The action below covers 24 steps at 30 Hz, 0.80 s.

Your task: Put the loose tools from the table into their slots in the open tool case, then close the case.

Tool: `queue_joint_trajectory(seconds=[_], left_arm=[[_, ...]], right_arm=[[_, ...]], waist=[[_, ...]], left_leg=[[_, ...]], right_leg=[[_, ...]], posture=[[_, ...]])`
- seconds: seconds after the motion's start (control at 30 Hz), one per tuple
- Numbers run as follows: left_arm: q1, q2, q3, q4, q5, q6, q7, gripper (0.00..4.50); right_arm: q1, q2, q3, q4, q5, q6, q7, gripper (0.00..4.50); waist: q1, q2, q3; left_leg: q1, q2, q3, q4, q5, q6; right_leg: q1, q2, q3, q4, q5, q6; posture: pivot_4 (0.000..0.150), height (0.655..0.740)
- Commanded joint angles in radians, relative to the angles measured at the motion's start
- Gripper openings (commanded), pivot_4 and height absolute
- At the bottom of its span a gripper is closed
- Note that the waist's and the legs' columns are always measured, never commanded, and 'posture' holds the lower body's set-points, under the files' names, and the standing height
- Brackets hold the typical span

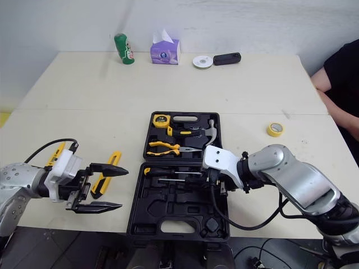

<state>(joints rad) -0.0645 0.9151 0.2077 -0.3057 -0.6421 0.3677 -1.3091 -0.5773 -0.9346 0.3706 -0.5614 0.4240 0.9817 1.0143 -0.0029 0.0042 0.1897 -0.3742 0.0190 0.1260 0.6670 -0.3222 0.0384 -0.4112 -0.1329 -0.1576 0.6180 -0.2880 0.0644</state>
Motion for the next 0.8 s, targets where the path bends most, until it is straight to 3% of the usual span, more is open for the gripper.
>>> queue_joint_trajectory(seconds=[0.03, 0.73, 0.8], left_arm=[[0.001, 0.003, 0.015, -0.02, -0.003, -0.012, 0.001, 4.5], [0.062, 0.005, 0.031, -0.027, 0.024, -0.035, 0.013, 4.5], [0.063, 0.004, 0.034, -0.023, 0.026, -0.039, 0.016, 4.5]], right_arm=[[-0.018, -0.006, 0.011, -0.005, -0.025, -0.027, 0.011, 1.01], [-0.037, 0.046, 0.05, 0.032, -0.077, -0.033, 0.013, 1.01], [-0.038, 0.05, 0.049, 0.034, -0.082, -0.039, 0.013, 2.02]], waist=[[-0.001, 0.0, 0.0], [-0.002, 0.0, 0.0], [-0.002, 0.0, 0.0]], left_leg=[[0.0, 0.0, 0.0, 0.0, 0.0, 0.0], [0.0, 0.0, 0.0, 0.0, 0.0, 0.0], [0.0, 0.001, 0.0, 0.0, 0.0, 0.0]], right_leg=[[0.0, 0.0, 0.0, 0.0, 0.0, 0.0], [0.0, 0.0, 0.0, 0.0, 0.0, 0.0], [0.0, 0.0, 0.0, 0.0, 0.0, 0.0]], posture=[[0.15, 0.74], [0.15, 0.74], [0.15, 0.74]])
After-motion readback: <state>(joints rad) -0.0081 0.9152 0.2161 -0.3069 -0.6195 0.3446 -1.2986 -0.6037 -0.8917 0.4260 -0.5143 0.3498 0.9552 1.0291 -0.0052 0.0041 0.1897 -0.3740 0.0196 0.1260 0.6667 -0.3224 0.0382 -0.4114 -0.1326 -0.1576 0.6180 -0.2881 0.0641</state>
